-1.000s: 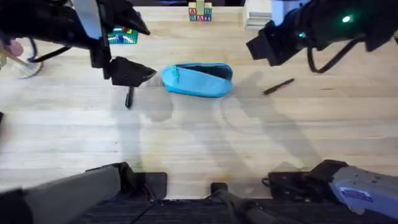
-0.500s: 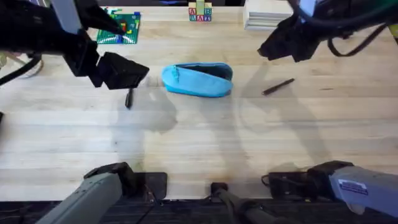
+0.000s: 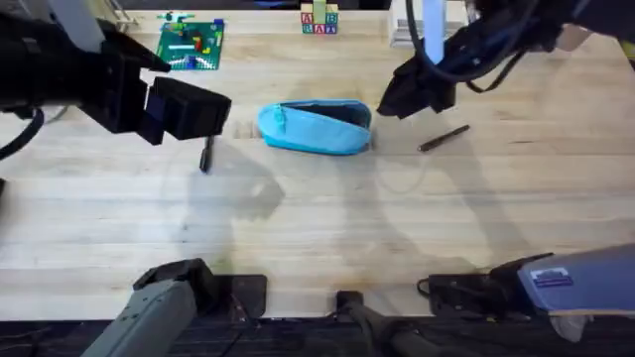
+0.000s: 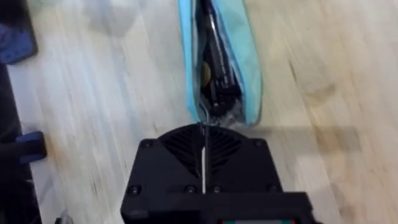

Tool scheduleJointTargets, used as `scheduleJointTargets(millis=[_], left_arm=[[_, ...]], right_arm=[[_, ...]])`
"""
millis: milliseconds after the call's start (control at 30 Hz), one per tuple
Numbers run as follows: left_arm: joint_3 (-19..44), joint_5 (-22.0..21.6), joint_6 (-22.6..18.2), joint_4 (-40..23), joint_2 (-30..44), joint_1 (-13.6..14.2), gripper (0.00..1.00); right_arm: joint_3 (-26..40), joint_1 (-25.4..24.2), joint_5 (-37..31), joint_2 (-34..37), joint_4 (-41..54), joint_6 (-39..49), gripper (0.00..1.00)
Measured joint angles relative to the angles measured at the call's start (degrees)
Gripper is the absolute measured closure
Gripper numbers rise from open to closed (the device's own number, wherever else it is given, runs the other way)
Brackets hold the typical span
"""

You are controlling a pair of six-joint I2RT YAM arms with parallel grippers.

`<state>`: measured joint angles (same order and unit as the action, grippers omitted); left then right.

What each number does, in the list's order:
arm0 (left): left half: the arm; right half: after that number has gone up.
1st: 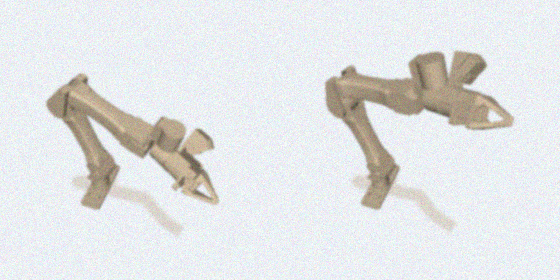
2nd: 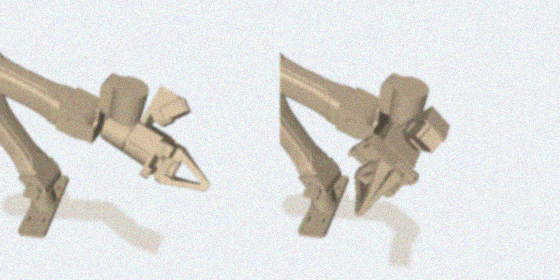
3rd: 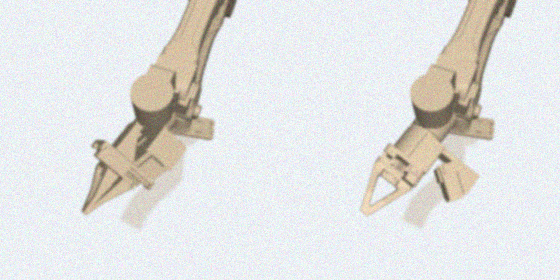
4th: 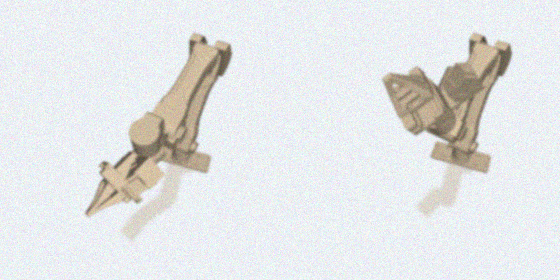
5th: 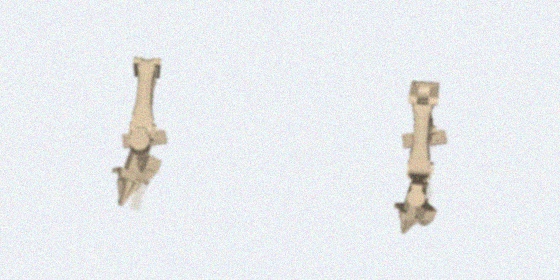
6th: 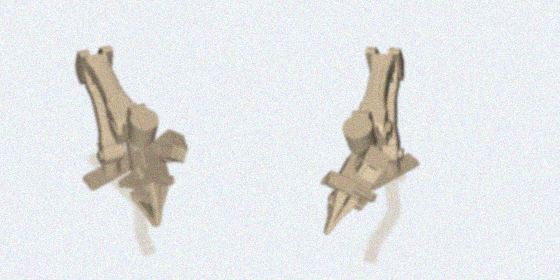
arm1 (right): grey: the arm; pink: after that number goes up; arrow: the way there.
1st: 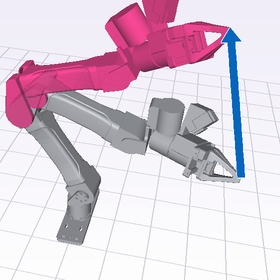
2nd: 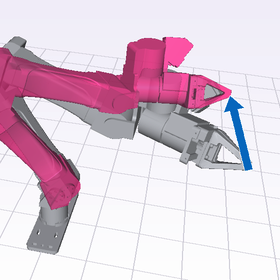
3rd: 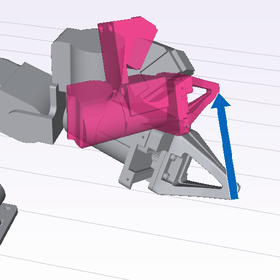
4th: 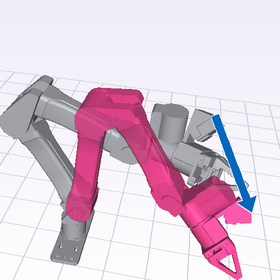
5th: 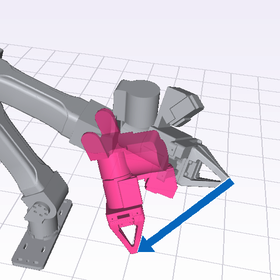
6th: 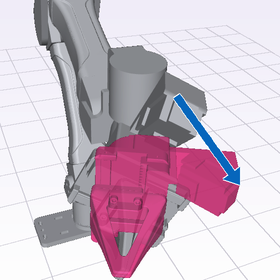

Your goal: Unzip the bag, pick up the pens from the table one at a time and place them inside, then zip the bag closed.

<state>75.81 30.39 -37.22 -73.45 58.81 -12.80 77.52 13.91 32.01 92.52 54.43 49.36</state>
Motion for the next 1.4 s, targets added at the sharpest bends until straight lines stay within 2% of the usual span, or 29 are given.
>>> scheduleJointTargets(millis=[333, 833, 1100, 1133, 1167, 1200, 1300, 1333, 1400], left_arm=[[0.0, -0.26, 1.29, -0.77, 0.0, 0.0, 0.007], [0.0, -0.28, 1.67, -0.79, 0.0, 0.0, 0.007], [0.0, -0.3, 1.67, -0.77, 0.0, 0.0, 0.007], [0.0, -0.3, 1.67, -0.77, 0.0, 0.0, 0.007], [0.0, -0.3, 1.67, -0.78, 0.0, 0.0, 0.007], [0.0, -0.41, 1.67, -0.78, 0.0, 0.0, 0.007], [0.0, -0.44, 1.67, -0.79, 0.0, 0.0, 0.008], [0.0, -0.46, 1.67, -0.77, 0.0, 0.0, 0.008], [0.0, -0.46, 1.67, -0.79, 0.0, 0.0, 0.007]], right_arm=[[0.0, 0.15, 6.67, 6.22, -0.3, 5.79, 0.971], [0.0, 1.37, 7.94, 9.58, -6.31, 7.94, 0.971], [0.0, 4.81, 7.96, 12.69, -8.05, 7.96, 0.962], [0.0, 5.19, 7.96, 13.16, -8.27, 7.97, 0.929], [0.0, 6.08, 7.96, 14.39, -8.77, 8.07, 0.832], [0.0, 6.33, 7.99, 14.7, -8.9, 8.11, 0.552], [0.0, 6.32, 8.2, 14.7, -9.06, 8.12, 0.126], [0.0, 6.32, 8.26, 14.7, -9.08, 8.26, 0.04], [0.0, 6.32, 8.31, 14.7, -9.08, 8.28, 0.007]])
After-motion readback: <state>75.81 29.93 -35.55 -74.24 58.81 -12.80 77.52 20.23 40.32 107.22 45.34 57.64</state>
